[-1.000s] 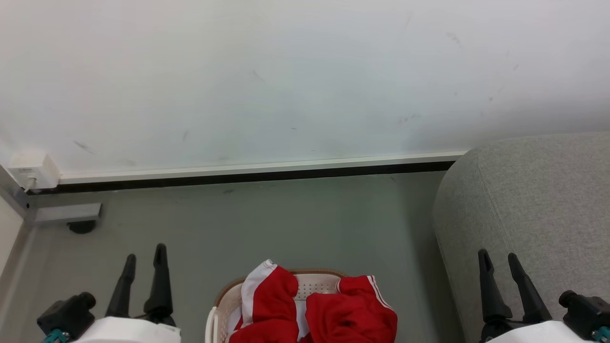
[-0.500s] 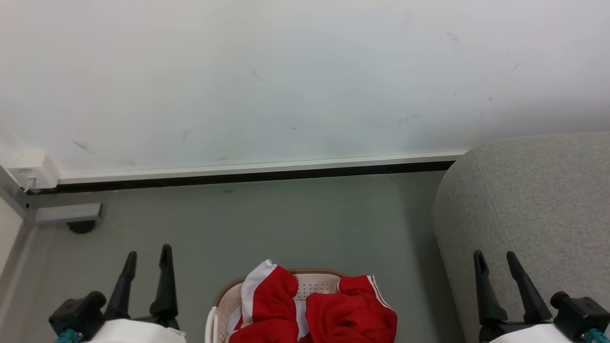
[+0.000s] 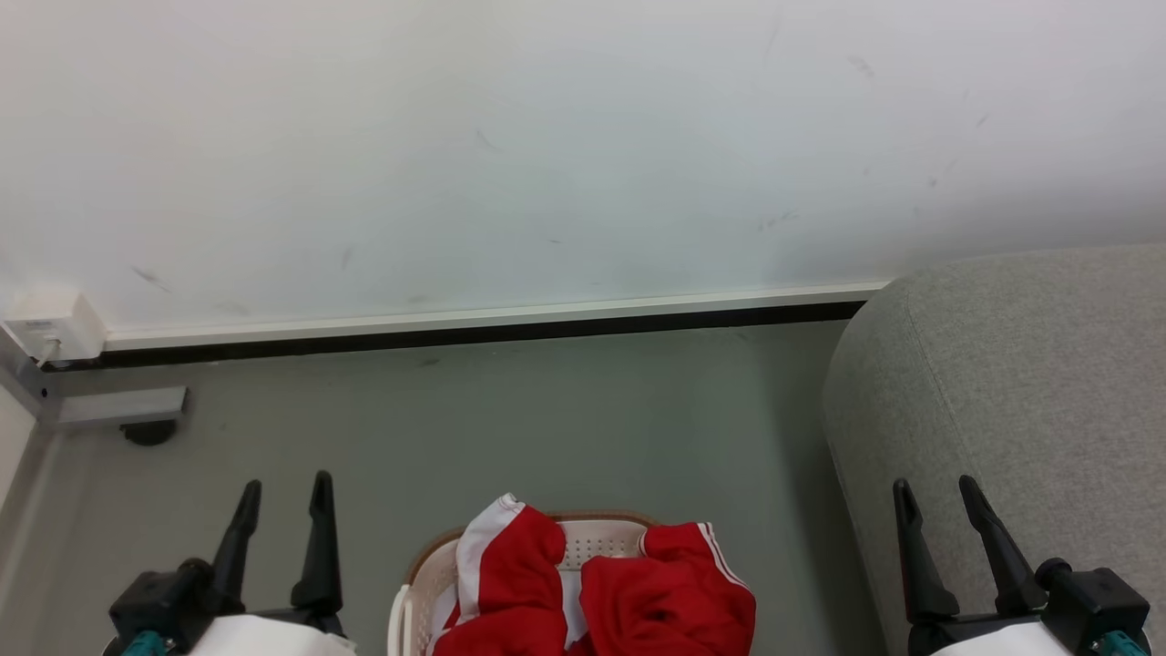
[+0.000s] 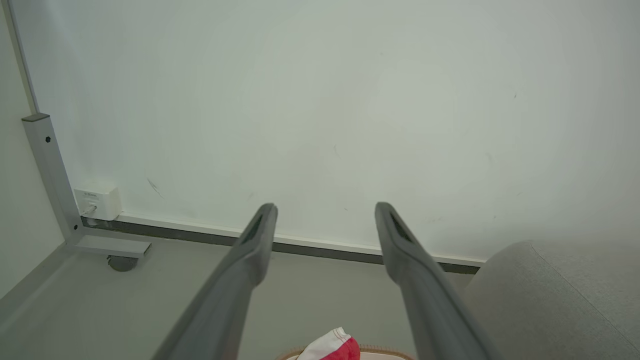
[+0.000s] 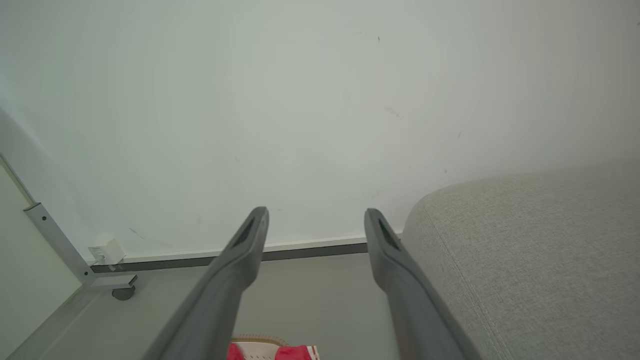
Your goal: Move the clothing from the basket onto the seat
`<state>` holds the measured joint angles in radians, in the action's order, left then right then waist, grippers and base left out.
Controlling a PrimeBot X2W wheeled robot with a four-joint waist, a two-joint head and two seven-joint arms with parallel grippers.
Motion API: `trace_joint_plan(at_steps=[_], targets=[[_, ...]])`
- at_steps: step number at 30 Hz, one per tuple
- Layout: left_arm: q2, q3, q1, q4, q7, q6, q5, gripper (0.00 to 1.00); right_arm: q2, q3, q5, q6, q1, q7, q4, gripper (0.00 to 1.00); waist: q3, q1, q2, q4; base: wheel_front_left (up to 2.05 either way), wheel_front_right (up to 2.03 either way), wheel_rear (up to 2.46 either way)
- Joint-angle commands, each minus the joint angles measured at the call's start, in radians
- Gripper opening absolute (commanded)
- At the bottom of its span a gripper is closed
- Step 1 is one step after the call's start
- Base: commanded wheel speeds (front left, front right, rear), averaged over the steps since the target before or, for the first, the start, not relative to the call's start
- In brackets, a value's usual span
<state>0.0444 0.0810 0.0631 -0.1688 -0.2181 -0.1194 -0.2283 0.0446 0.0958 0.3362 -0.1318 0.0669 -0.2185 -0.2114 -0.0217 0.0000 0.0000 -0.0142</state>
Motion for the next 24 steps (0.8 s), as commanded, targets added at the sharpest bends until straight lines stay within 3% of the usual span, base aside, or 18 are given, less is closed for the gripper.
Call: trace_joint_plan(at_steps=[1,24], targets=[[0.009,0.004,0.005,0.0,-0.009,-0.003,0.03,1.0,0.008,0.002,-0.024,0.002,0.013,-0.009,0.003,1.0,-0.001,0.0,0.0,-0.001,0.0,0.0,0.0],[0.009,-0.004,0.01,-0.033,-0.047,-0.012,0.108,1.0,0.009,0.029,-0.132,0.002,0.004,-0.048,0.006,1.0,-0.002,0.0,0.0,0.0,0.0,0.0,0.0]])
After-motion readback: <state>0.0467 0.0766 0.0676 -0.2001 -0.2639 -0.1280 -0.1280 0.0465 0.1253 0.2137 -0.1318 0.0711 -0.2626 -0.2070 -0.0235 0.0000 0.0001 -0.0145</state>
